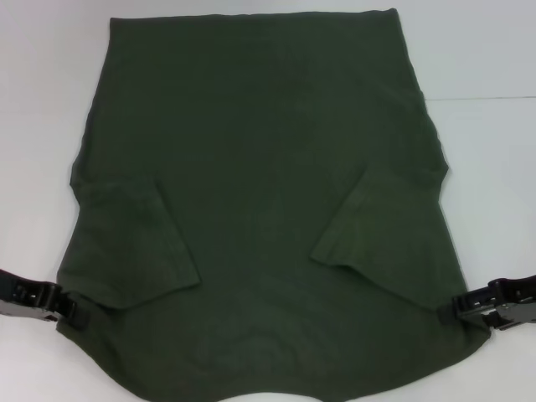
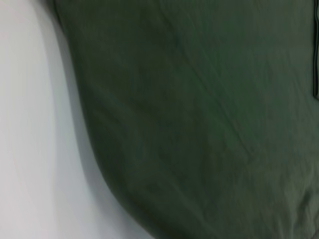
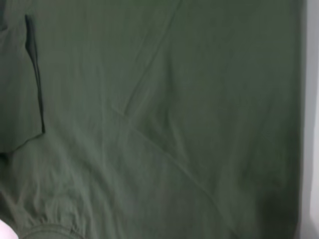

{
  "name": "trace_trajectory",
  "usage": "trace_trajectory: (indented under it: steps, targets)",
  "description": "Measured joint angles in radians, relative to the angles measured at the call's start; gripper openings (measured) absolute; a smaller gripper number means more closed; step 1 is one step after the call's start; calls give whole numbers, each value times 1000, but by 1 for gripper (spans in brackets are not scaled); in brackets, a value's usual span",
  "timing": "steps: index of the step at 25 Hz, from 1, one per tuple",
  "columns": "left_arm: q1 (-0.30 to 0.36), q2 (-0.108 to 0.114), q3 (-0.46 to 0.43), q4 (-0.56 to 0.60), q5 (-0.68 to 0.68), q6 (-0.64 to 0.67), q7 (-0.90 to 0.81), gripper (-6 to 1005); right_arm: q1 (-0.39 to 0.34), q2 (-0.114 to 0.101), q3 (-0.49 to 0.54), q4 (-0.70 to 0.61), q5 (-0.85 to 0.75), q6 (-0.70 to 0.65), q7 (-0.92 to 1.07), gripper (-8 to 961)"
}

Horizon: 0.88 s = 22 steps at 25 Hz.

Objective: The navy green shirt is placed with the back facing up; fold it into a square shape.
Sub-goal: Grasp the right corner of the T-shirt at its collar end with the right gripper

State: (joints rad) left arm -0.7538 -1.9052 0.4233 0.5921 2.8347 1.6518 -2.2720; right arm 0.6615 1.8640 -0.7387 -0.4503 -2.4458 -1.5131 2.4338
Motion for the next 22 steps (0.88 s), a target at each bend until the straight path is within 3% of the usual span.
trace_trajectory:
  steps: [16,22]
  targets:
    - [-7,2,0,0,0,-4,-1,39,8,13,-4,0,-6,20,-5,787]
    - [-10,1,0,0,0,-4,-3,40,10,9,-9,-4,-6,27,-5,583]
